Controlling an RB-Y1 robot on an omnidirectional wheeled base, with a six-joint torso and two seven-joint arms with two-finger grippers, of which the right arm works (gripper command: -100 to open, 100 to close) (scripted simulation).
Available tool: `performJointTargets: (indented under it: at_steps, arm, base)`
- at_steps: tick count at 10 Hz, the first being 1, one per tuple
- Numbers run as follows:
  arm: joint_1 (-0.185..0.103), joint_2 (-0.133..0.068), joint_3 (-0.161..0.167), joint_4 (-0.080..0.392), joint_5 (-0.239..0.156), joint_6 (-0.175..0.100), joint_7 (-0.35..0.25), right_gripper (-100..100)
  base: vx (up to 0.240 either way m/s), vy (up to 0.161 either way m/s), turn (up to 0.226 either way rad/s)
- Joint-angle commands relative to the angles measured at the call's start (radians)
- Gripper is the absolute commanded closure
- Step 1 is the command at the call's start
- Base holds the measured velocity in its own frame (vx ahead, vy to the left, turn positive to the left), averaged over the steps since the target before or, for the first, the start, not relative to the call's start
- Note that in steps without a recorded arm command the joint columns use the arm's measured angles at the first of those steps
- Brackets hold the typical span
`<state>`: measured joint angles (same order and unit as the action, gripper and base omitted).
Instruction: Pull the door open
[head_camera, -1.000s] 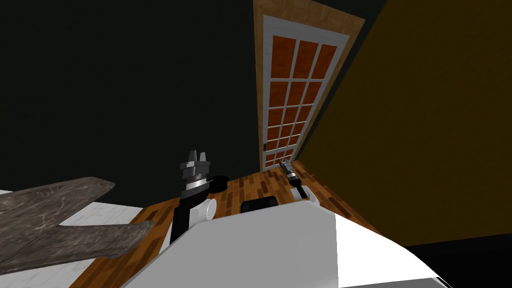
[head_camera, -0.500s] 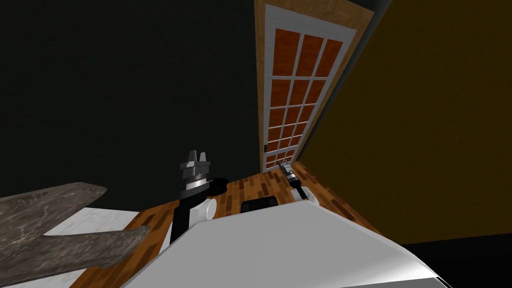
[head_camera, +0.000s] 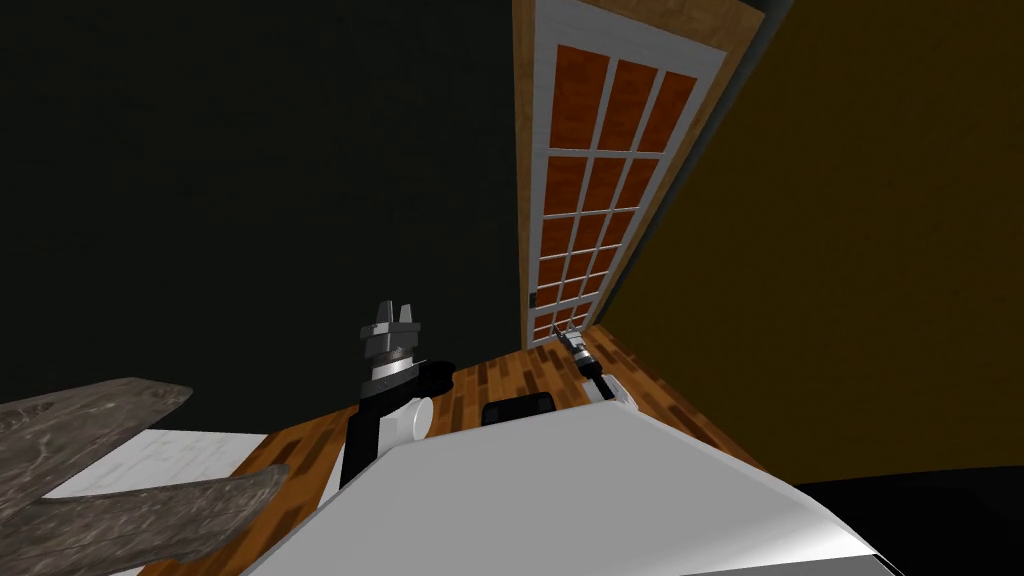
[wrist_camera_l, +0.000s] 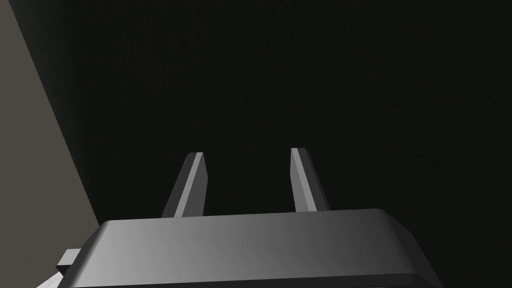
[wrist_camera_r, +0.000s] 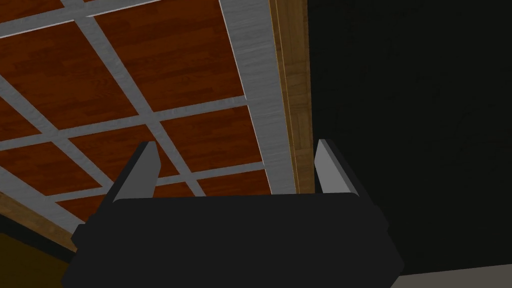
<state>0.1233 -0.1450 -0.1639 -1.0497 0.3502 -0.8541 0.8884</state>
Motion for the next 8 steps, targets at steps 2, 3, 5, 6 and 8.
performJointTargets:
  at_steps: [2, 3, 5, 6, 8]
  arm:
    - [-0.021, -0.004, -0.009, 0.061, 0.02, -0.019, 0.04, -100]
    - [-0.028, -0.006, -0.012, 0.082, 0.028, -0.025, 0.053, -100]
    - [-0.047, -0.009, -0.02, 0.139, 0.048, -0.043, 0.09, -100]
    - [-0.053, -0.01, -0.023, 0.158, 0.054, -0.049, 0.102, -100]
    - [-0.064, -0.013, -0.028, 0.193, 0.066, -0.06, 0.125, -100]
  base:
    - [0.107, 0.029, -0.013]
    - [0.097, 0.014, -0.009]
    - [0.131, 0.015, -0.016]
    - [0.121, 0.021, -0.007]
    - [0.093, 0.018, -0.009]
